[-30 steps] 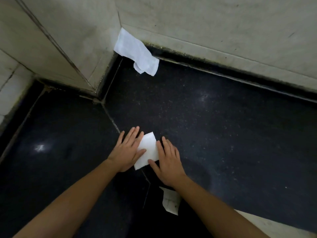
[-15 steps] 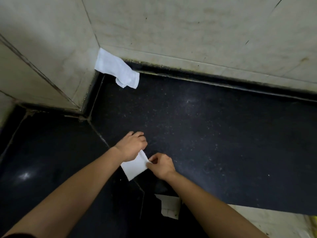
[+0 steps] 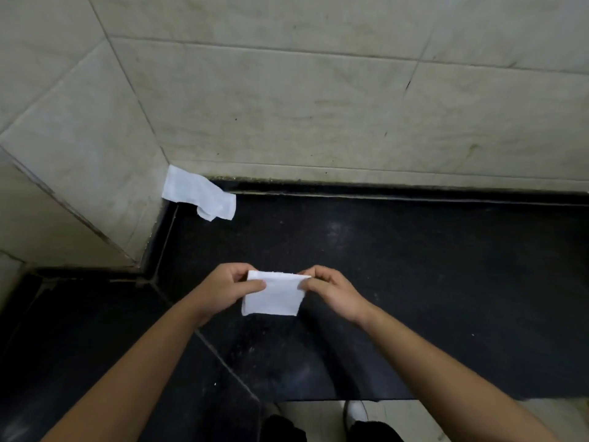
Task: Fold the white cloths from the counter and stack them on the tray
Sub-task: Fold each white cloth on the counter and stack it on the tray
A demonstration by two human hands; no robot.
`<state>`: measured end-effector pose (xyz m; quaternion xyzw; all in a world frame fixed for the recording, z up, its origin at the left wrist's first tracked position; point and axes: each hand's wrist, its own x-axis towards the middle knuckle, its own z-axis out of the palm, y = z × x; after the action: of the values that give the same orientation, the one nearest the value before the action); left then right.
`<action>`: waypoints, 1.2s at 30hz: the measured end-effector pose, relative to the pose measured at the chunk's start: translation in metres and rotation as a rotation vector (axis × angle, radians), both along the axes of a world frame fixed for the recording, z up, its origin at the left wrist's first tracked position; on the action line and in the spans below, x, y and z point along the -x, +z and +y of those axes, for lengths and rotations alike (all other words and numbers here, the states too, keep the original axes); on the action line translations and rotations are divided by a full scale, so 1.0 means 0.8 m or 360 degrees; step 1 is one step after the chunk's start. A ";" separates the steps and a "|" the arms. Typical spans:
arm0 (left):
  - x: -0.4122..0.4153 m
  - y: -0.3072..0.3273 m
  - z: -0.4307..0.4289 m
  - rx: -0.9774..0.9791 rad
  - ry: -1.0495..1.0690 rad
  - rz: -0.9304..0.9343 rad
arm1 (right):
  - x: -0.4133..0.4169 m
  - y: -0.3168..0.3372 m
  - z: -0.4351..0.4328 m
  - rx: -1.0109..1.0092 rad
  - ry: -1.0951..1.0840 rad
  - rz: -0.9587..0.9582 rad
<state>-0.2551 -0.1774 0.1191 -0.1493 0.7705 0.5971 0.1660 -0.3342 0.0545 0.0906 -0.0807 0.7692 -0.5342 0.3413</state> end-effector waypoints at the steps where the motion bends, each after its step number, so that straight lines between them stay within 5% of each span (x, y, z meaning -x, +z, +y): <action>1: 0.005 0.004 0.012 -0.0202 0.0083 -0.0027 | 0.003 0.008 0.009 0.0072 -0.0073 -0.0050; 4: 0.024 0.009 0.058 -0.0688 0.0203 -0.0150 | 0.005 0.022 0.043 0.0223 -0.0295 -0.0146; 7: 0.043 0.010 0.119 -0.0819 0.0244 -0.0294 | -0.007 0.026 0.093 0.0300 -0.0578 -0.0327; 26: 0.019 0.077 0.691 -0.0551 -0.0747 -0.0134 | -0.166 0.091 0.685 0.0476 -0.1146 0.0004; 36: 0.042 0.109 0.918 -0.0473 -0.0858 0.0012 | -0.188 0.115 0.894 0.0584 -0.1434 0.0068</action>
<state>-0.2887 0.5572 0.2064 0.0886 0.6872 0.6382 0.3354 -0.1836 0.7700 0.1823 0.1906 0.6276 -0.7538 0.0405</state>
